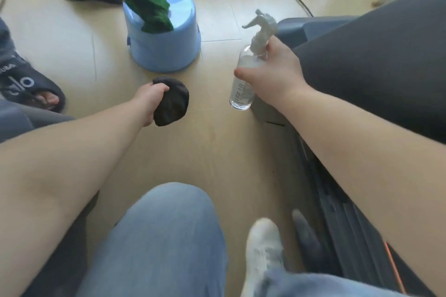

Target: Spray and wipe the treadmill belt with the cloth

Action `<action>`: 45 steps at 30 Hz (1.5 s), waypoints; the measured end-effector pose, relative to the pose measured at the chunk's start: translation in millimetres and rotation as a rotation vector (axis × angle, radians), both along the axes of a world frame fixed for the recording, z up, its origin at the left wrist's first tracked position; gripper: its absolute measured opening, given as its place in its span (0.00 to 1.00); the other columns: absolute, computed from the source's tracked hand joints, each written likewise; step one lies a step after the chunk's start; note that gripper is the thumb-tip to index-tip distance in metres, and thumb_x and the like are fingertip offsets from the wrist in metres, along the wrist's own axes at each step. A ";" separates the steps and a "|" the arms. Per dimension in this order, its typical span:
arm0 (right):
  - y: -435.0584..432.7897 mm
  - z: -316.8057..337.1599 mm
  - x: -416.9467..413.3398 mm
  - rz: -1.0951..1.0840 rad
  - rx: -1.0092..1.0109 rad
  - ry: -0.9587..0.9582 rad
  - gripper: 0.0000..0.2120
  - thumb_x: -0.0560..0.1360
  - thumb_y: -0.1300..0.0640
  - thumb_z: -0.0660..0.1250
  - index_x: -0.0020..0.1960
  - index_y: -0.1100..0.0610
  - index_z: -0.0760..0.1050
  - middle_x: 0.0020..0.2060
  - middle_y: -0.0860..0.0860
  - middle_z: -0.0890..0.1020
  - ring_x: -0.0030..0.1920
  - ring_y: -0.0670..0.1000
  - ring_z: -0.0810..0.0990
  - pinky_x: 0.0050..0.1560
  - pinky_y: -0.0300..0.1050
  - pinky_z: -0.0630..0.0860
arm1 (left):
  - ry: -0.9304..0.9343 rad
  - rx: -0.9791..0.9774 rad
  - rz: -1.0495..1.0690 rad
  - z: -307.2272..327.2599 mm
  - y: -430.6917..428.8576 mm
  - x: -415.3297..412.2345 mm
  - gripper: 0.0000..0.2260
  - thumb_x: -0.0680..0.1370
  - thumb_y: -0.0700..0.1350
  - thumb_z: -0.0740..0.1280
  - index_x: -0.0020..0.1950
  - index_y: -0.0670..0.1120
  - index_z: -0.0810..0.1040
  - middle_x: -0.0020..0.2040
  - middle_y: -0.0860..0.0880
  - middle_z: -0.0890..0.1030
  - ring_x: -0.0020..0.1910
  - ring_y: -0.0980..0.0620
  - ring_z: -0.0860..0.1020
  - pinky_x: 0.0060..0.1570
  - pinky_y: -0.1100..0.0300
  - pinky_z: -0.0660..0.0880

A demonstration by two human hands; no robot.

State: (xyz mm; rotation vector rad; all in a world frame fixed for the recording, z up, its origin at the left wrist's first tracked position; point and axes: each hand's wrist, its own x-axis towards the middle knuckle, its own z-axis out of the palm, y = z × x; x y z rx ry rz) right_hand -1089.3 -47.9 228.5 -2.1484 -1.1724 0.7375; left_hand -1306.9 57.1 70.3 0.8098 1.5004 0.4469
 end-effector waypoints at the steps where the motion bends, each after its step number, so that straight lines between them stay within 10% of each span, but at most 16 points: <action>1: 9.8 2.1 2.0 -0.016 -0.015 -0.006 0.20 0.70 0.53 0.73 0.61 0.54 0.76 0.53 0.48 0.81 0.56 0.52 0.80 0.59 0.48 0.78 | 0.000 -0.012 -0.010 4.8 3.2 5.8 0.10 0.81 0.47 0.64 0.63 0.53 0.75 0.59 0.46 0.80 0.57 0.46 0.79 0.65 0.46 0.75; 9: 133.2 -24.6 13.0 0.063 0.005 -0.025 0.19 0.72 0.55 0.72 0.62 0.50 0.73 0.57 0.50 0.77 0.56 0.51 0.76 0.53 0.44 0.73 | -0.047 0.079 -0.037 25.1 90.3 43.0 0.17 0.81 0.49 0.66 0.70 0.52 0.75 0.61 0.50 0.81 0.59 0.49 0.80 0.62 0.46 0.77; 17: 255.8 -76.0 2.9 0.019 0.165 0.076 0.25 0.74 0.56 0.70 0.68 0.53 0.67 0.55 0.47 0.78 0.56 0.53 0.79 0.57 0.47 0.76 | 0.015 0.268 -0.005 20.4 191.6 33.3 0.17 0.67 0.56 0.68 0.54 0.54 0.79 0.57 0.50 0.84 0.58 0.49 0.81 0.63 0.46 0.78; 23: 326.2 -97.3 -13.3 0.114 0.260 0.060 0.31 0.73 0.54 0.73 0.73 0.50 0.65 0.58 0.46 0.79 0.56 0.50 0.79 0.59 0.43 0.74 | -0.116 0.324 0.061 11.6 251.1 26.0 0.10 0.80 0.46 0.65 0.60 0.53 0.78 0.60 0.49 0.83 0.59 0.49 0.82 0.64 0.46 0.78; 28: 342.4 -114.3 -16.0 0.168 0.226 0.056 0.31 0.75 0.52 0.72 0.75 0.45 0.65 0.62 0.46 0.78 0.61 0.48 0.77 0.58 0.40 0.70 | 0.680 0.354 -0.193 -2.5 263.9 28.6 0.24 0.79 0.53 0.66 0.74 0.51 0.69 0.69 0.43 0.71 0.67 0.40 0.73 0.66 0.49 0.72; 45: 306.7 -110.9 -31.0 0.182 -0.017 0.012 0.52 0.72 0.48 0.77 0.84 0.48 0.46 0.75 0.54 0.66 0.75 0.56 0.67 0.74 0.53 0.67 | 0.608 0.454 -0.164 -8.5 210.2 -15.1 0.26 0.79 0.52 0.65 0.76 0.51 0.66 0.70 0.44 0.70 0.65 0.45 0.73 0.64 0.52 0.72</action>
